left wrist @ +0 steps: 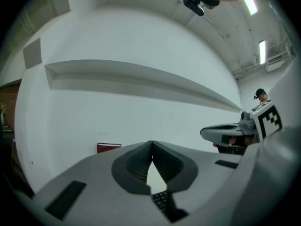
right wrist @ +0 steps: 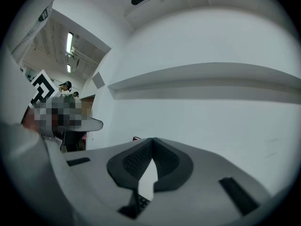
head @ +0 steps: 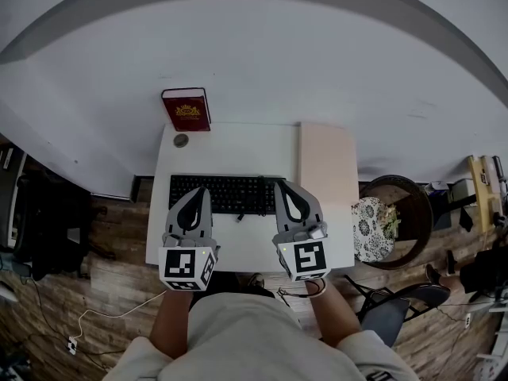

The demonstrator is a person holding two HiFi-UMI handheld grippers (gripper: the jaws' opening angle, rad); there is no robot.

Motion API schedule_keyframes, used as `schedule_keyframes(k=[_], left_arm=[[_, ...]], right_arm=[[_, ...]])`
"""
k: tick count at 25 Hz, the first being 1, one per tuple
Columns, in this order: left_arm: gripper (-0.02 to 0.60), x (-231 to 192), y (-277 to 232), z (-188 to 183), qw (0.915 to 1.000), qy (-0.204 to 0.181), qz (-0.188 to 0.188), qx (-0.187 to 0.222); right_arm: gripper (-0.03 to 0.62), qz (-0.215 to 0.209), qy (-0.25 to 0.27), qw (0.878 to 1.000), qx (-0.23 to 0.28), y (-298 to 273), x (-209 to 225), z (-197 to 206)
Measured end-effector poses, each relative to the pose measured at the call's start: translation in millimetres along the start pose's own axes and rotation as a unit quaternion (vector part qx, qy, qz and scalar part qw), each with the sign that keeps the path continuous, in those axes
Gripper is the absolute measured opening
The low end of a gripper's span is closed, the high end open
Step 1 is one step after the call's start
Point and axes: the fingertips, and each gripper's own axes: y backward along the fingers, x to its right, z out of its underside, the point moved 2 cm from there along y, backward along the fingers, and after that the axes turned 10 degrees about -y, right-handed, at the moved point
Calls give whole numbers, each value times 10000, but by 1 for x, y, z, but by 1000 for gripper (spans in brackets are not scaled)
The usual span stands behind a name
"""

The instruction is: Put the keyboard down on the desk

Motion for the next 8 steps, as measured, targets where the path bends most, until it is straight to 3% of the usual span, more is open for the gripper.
schedule_keyframes(k=[8], left_arm=[[11,2,-4,1,10000,-50,9,-35]], right_arm=[[3,-26,67,10000,67,0,3,-6]])
